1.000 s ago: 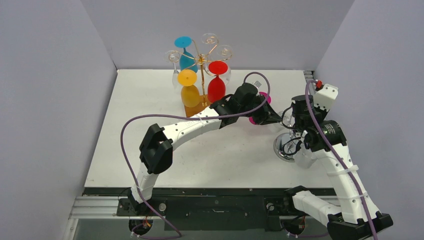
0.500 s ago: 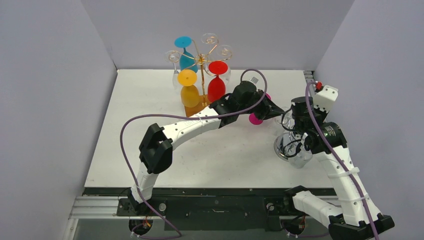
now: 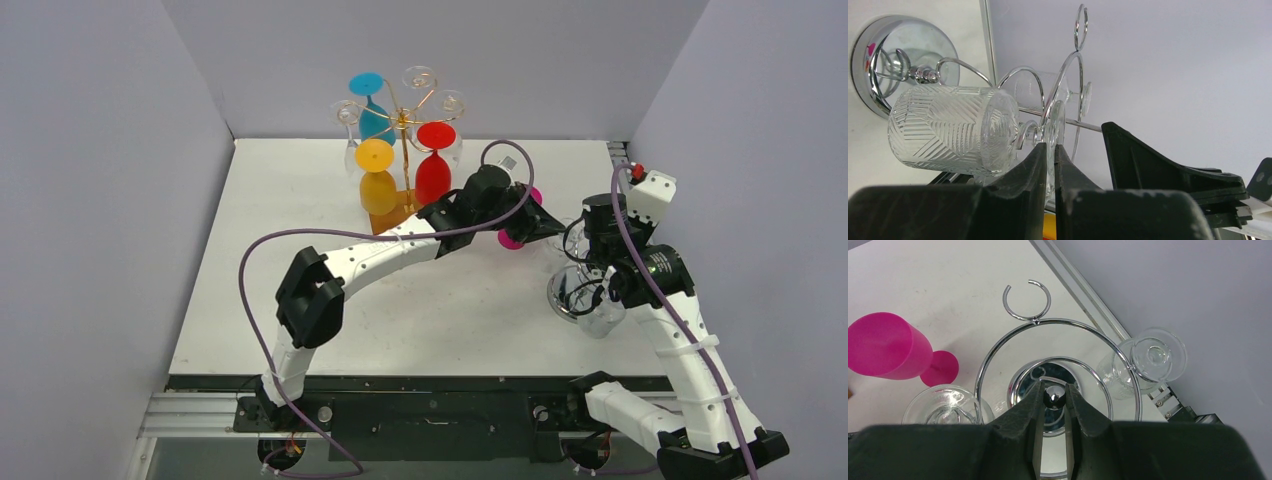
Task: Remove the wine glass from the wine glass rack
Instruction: Pick up the wine glass from the wine rack.
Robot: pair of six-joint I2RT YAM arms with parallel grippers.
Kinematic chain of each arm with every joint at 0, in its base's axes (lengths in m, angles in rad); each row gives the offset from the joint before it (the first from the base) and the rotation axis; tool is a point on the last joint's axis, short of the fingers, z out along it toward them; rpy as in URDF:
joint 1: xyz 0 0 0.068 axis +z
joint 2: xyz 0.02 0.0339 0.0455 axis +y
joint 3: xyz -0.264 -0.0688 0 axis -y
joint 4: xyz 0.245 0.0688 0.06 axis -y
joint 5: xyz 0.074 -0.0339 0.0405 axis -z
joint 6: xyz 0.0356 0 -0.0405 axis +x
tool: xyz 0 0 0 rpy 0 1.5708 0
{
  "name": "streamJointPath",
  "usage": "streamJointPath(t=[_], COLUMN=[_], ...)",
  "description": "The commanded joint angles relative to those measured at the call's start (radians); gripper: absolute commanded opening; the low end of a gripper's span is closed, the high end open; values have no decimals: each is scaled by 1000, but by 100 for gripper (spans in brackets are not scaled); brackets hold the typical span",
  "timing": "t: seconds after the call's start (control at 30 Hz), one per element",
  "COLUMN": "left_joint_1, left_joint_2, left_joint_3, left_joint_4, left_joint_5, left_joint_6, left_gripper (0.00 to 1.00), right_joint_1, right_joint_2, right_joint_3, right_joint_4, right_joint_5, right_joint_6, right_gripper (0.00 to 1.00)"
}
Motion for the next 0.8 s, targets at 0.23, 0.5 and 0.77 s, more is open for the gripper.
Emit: streamJointPath(t=[0.23, 0.5, 0.77], left_joint_1=[20, 22, 25], left_joint_2=[-143, -162, -193], left_joint_3=[-46, -96, -139], left_joint_4=[167, 191, 203], left_joint_5=[48, 87, 103], left_joint_6=[50, 66, 87], left_gripper=[0, 0, 0], right_joint_1=[13, 12, 12], right_joint_2=[-10, -1, 0], right_joint_3=[6, 12, 15], right_joint_4=[-8, -10, -9], right_joint_5=[-22, -26, -29], right_joint_6=[6, 5, 4], right_gripper=[0, 0, 0])
